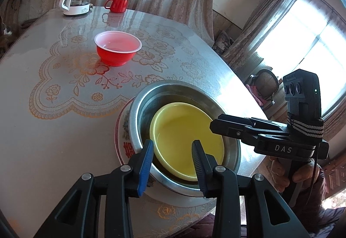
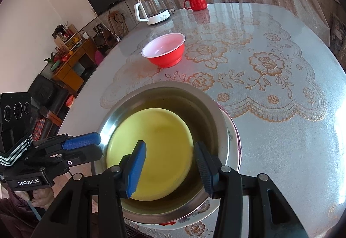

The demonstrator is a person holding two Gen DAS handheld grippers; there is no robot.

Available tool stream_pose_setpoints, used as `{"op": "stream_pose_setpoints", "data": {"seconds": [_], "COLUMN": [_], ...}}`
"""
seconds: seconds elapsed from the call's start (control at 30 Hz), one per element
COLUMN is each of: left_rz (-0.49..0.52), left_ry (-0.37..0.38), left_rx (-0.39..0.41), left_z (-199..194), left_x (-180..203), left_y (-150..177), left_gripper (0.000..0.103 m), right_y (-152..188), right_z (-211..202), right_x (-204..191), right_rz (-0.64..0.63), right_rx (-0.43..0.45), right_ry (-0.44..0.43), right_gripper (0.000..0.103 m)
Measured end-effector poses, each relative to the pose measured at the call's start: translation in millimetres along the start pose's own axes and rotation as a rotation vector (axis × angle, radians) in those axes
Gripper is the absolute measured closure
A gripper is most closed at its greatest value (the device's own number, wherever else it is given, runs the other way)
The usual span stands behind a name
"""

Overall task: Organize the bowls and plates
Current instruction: 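Lower the yellow bowl into the steel bowl and open the right gripper, then move the right gripper to the rim of the red bowl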

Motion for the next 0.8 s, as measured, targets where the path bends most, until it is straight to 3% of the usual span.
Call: {"op": "stream_pose_setpoints", "data": {"seconds": [0.43, 0.8], "left_rz": [0.047, 0.051], "left_ry": [-0.185, -0.254], "left_rx": [0.021, 0.005], "left_z": [-5.8, 5.4], "left_x": [-14.5, -32.8], "left_y": [-1.9, -8.6], "left_gripper": [0.06, 0.06], "right_y": [-23.0, -50.4], "right_z": [-1.4, 14.2], "right_x": [-12.8, -10.1], "right_rz": [-0.002, 0.083], "right_rx": [0.023, 0.007], "right_ry": [-0.059, -0.107], "right_gripper": [0.056, 0.056]}}
Point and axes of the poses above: each gripper's, at about its wrist camera, not at the fingertips, and z roughly the way its jaws point, x to its right, y to its underside, the point moved 5 cm from there along z, roughly the way its jaws point, and after that the axes turned 13 degrees about z, right-handed, at the moved point
